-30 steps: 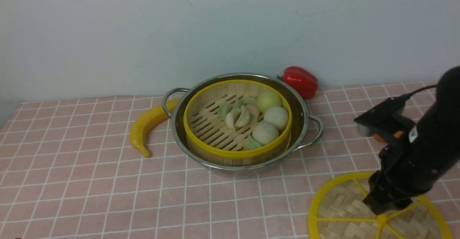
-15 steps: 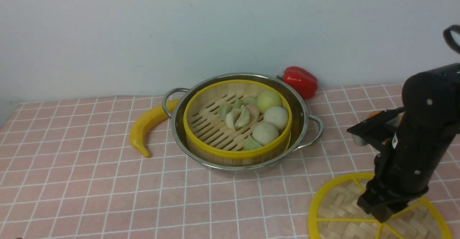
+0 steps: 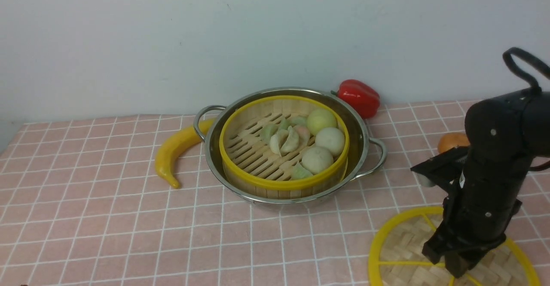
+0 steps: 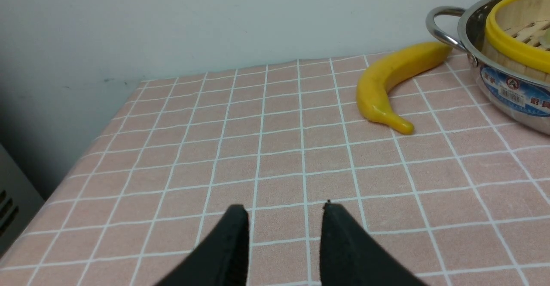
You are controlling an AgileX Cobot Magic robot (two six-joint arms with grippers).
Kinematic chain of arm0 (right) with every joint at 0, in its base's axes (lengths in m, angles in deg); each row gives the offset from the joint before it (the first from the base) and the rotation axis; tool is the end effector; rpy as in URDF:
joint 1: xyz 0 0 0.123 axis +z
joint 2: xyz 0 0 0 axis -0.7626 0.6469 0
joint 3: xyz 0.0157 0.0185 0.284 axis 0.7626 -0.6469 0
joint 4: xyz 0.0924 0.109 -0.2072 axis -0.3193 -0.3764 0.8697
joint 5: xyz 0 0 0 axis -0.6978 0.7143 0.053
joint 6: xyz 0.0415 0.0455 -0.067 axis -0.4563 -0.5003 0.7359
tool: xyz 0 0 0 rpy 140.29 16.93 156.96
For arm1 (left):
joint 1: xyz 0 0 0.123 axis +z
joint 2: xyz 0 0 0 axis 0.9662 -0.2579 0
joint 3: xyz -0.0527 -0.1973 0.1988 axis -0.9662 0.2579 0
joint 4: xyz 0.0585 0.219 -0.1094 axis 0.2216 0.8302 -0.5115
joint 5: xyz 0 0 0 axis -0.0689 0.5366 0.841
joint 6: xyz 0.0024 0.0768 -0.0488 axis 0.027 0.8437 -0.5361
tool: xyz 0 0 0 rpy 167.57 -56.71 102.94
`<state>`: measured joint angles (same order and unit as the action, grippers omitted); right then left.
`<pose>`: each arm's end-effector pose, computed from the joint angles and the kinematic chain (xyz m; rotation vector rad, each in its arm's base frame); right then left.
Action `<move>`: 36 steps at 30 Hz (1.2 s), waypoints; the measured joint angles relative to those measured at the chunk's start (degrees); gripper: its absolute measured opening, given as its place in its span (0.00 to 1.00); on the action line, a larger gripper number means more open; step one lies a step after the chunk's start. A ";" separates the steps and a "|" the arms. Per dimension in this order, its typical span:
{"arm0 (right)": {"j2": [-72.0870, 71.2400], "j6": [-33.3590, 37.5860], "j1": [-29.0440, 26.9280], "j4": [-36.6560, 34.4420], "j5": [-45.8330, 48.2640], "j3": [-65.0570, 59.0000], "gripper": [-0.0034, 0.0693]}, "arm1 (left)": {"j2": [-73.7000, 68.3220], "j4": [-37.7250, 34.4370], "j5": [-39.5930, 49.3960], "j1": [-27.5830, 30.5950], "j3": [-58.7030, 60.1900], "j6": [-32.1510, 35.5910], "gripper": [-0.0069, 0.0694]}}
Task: Place the steamer in the pot on the pink tablecloth, and put the lid on the steamer.
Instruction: 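Move the gripper down to the bamboo steamer lid and grasp its center knob, then place the bamboo steamer lid onto the steamer basket in the pot with the right gripper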
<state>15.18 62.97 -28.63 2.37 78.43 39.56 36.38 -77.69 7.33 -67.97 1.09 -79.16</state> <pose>0.2738 0.1114 0.1719 0.5621 -2.8820 -0.0370 0.0537 0.0069 0.1814 0.0156 1.8209 0.1911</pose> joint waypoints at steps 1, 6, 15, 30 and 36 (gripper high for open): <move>0.00 -0.16 0.00 0.06 0.08 0.00 0.24 | 0.00 0.00 0.00 0.00 0.00 0.00 0.40; -1.08 -1.44 0.00 0.34 -0.07 -0.06 0.25 | 0.00 0.00 0.00 0.00 0.00 0.00 0.41; -16.89 -1.35 0.00 0.92 -0.73 4.44 0.25 | 0.00 0.00 0.00 0.00 0.00 0.00 0.41; -4.49 23.72 7.58 -5.55 -1.03 33.83 0.25 | 0.00 0.00 0.00 0.00 0.00 0.00 0.41; 10.52 25.49 9.50 -5.00 -1.30 48.05 0.25 | 0.00 0.00 0.00 0.00 0.00 0.00 0.41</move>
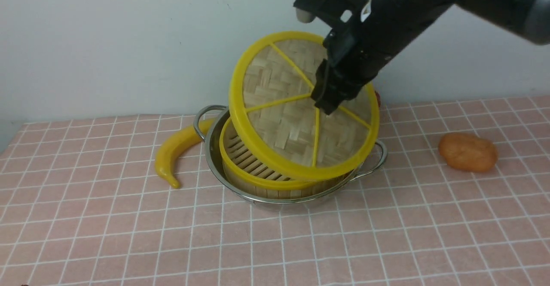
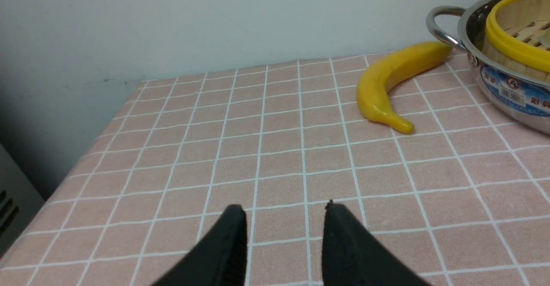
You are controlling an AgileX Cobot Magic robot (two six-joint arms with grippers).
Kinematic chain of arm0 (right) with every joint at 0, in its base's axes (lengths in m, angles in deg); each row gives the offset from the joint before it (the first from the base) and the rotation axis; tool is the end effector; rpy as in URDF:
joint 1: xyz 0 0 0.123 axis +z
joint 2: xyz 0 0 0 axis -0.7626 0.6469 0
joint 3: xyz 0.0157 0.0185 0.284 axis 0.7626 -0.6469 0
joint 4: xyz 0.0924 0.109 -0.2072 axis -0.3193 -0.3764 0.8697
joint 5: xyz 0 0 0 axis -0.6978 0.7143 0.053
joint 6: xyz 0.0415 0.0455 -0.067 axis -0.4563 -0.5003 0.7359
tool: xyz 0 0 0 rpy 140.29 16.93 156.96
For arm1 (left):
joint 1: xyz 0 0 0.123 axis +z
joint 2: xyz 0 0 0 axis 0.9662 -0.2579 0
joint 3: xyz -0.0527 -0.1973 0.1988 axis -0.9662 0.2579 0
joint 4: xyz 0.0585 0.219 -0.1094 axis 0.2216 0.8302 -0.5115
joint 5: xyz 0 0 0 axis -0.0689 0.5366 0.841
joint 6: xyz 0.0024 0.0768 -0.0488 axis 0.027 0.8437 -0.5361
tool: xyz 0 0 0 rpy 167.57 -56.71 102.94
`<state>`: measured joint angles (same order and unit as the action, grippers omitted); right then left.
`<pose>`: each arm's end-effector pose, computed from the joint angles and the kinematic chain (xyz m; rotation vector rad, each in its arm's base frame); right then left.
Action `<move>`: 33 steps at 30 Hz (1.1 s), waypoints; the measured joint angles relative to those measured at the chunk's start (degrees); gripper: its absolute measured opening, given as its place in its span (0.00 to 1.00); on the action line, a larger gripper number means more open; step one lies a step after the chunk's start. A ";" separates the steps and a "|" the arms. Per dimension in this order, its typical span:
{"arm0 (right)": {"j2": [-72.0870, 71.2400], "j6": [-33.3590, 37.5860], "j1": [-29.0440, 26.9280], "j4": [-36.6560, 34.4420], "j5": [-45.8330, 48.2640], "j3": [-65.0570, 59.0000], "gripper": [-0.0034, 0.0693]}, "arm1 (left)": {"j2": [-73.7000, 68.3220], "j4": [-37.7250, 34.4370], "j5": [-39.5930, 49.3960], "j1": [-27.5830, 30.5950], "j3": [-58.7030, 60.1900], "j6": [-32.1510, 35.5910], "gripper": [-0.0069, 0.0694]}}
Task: Place the steamer in the pot on the pink tablecloth, and put the lid on the steamer.
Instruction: 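Place the bamboo steamer lid onto the steamer basket in the pot with the right gripper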
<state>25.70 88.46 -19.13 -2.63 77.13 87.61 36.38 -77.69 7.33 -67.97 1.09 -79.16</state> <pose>0.3699 0.2330 0.3171 -1.2696 2.3352 0.2174 0.0537 0.0069 0.1814 0.0156 1.8209 0.1911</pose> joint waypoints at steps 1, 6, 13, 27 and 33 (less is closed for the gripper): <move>1.94 0.03 0.00 0.17 0.00 1.74 0.25 | 0.00 0.00 0.00 0.00 0.00 0.00 0.41; 8.57 0.30 0.11 0.59 0.01 6.85 0.25 | 0.00 0.00 0.00 0.00 0.00 0.00 0.41; 10.01 1.08 0.18 0.59 -2.01 7.30 0.25 | 0.00 0.00 0.00 0.00 0.00 0.00 0.41; 11.19 1.90 0.18 -1.83 -3.63 7.35 0.25 | 0.00 0.00 0.00 0.00 0.00 0.00 0.41; 11.47 1.90 0.18 -1.55 -2.64 7.35 0.25 | 0.00 0.00 0.00 0.00 0.00 0.00 0.41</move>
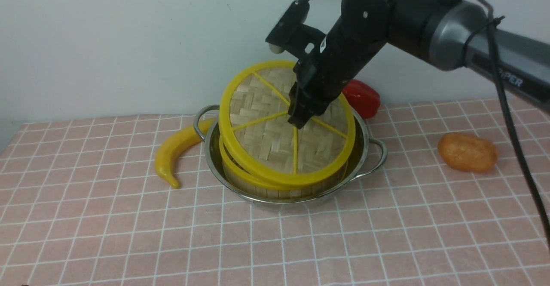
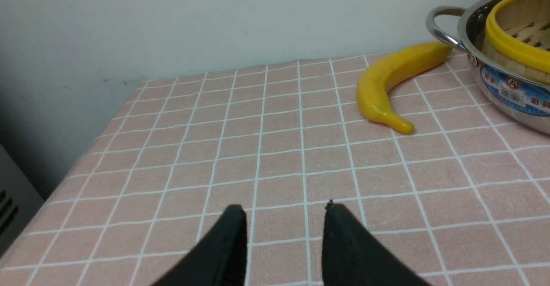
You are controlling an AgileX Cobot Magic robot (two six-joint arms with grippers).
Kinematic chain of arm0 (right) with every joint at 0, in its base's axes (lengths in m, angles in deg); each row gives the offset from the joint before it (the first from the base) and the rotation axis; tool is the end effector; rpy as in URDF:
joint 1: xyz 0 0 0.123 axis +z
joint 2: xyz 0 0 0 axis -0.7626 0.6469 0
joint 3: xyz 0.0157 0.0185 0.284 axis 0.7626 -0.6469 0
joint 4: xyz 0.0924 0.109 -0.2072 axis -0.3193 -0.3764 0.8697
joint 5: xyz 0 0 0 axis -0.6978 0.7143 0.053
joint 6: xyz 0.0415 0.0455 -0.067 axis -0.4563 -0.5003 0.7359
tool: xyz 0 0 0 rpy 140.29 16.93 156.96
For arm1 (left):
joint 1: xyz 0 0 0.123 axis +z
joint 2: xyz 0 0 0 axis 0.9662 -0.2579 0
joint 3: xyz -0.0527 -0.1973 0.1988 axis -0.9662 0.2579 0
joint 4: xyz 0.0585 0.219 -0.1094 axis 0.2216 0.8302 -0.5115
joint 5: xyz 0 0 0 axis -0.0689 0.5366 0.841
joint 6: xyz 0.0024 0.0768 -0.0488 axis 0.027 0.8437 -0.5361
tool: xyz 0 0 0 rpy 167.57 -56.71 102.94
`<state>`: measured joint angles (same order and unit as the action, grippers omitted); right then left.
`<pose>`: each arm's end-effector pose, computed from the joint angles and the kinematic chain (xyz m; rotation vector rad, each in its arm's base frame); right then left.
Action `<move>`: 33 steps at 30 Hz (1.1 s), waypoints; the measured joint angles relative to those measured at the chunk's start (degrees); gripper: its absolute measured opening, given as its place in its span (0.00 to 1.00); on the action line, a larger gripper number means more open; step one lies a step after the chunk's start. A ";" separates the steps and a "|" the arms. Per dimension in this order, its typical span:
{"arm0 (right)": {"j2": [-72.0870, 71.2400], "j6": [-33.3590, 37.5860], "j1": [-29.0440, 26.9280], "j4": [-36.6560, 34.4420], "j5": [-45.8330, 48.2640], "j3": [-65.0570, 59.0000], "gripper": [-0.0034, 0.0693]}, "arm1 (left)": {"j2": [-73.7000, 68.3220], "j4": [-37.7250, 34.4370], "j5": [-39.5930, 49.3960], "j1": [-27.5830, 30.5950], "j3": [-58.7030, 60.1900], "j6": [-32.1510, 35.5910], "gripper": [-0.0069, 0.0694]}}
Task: Place the steamer in the pot on the pink tablecloth, and put the lid on the steamer.
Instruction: 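Place the bamboo steamer lid onto the steamer basket in the pot with the right gripper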
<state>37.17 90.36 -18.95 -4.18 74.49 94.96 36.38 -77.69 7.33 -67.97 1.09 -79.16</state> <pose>0.4071 0.2589 0.2646 -1.3034 2.3417 0.2417 0.0537 0.0069 0.1814 0.0156 1.8209 0.1911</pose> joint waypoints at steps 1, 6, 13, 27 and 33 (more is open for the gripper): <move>0.00 0.00 0.00 0.13 0.00 0.00 0.25 | 0.00 0.00 0.00 0.00 0.00 0.00 0.41; 0.41 0.07 0.00 0.19 -1.25 0.00 0.25 | 0.00 0.00 0.00 0.00 0.00 0.00 0.41; 1.56 1.56 0.00 -0.90 -3.92 0.00 0.25 | 0.00 0.00 0.00 0.00 0.00 0.00 0.41; 3.51 3.15 0.00 -2.23 -7.96 0.00 0.25 | 0.00 0.00 0.00 0.00 0.00 0.00 0.41; 4.99 3.15 0.00 -2.82 -9.44 0.00 0.25 | 0.00 0.00 0.00 0.00 0.00 0.00 0.41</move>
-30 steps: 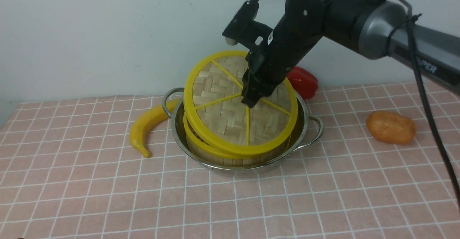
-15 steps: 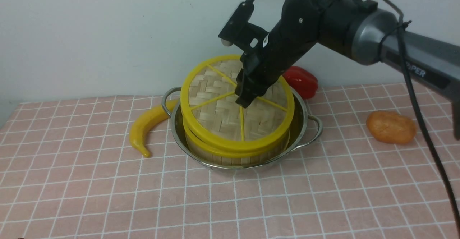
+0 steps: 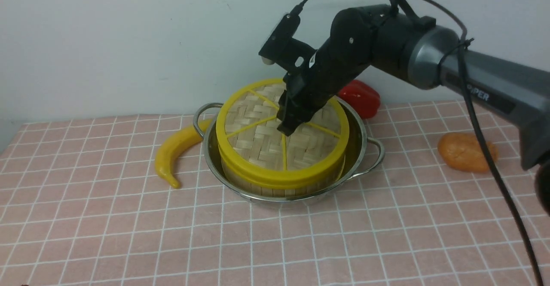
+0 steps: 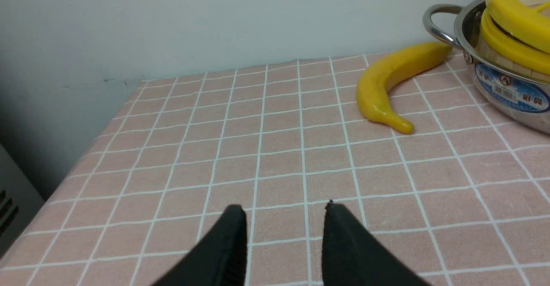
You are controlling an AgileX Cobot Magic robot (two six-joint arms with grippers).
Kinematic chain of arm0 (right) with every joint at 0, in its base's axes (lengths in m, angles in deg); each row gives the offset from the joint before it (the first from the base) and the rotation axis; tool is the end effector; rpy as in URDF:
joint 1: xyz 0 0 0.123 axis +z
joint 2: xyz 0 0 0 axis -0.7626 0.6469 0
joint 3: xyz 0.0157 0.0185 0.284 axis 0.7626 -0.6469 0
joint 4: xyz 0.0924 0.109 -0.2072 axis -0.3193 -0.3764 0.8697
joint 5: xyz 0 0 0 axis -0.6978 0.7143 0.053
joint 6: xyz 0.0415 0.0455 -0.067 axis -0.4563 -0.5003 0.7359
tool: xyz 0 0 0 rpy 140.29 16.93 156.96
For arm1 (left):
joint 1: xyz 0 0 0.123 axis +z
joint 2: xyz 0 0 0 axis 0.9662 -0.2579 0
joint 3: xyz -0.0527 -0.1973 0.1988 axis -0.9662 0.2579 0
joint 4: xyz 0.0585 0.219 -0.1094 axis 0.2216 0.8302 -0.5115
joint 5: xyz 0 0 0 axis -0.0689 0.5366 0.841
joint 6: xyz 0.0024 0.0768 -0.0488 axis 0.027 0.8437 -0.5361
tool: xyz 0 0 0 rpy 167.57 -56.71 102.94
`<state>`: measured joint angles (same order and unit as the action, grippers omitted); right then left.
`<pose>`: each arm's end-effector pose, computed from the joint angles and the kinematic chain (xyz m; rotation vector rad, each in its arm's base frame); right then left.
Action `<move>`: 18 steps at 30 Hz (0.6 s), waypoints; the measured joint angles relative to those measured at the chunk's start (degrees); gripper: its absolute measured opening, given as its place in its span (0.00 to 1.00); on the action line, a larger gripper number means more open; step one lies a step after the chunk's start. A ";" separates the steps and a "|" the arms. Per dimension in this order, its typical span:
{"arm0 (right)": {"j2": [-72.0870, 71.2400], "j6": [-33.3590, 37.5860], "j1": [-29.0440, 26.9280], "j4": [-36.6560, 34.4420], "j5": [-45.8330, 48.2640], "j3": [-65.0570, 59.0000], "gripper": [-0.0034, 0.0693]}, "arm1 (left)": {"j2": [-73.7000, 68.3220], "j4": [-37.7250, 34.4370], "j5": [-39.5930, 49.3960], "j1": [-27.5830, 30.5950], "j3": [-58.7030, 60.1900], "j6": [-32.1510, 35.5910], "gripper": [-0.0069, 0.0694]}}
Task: Place the steamer in the pot on the pink tablecloth, and put the lid on the steamer.
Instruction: 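Place the bamboo steamer lid onto the steamer basket in the pot with the right gripper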
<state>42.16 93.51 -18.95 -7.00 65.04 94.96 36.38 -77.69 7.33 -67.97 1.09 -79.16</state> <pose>0.4268 0.2729 0.2292 -1.2760 2.2598 0.2685 0.0537 0.0069 0.1814 0.0156 1.8209 0.1911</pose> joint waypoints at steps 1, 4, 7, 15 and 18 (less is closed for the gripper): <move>0.63 0.18 0.00 -0.05 -0.55 0.02 0.25 | 0.00 0.00 0.00 0.00 0.00 0.00 0.41; 1.16 0.70 0.00 -0.24 -0.85 0.33 0.25 | 0.00 0.00 0.00 0.00 0.00 0.00 0.41; 1.20 0.70 0.00 -0.31 -0.75 0.39 0.25 | 0.00 0.00 0.00 0.00 0.00 0.00 0.41; 0.39 -0.86 0.00 -0.75 -0.71 0.45 0.57 | 0.00 0.00 0.00 0.00 0.00 0.00 0.41; -1.62 -1.37 0.01 -1.43 0.80 0.38 0.79 | 0.00 0.00 0.00 0.00 0.00 0.00 0.41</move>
<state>40.55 92.14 -18.94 -8.43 65.84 95.34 36.38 -77.69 7.33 -67.97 1.09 -79.16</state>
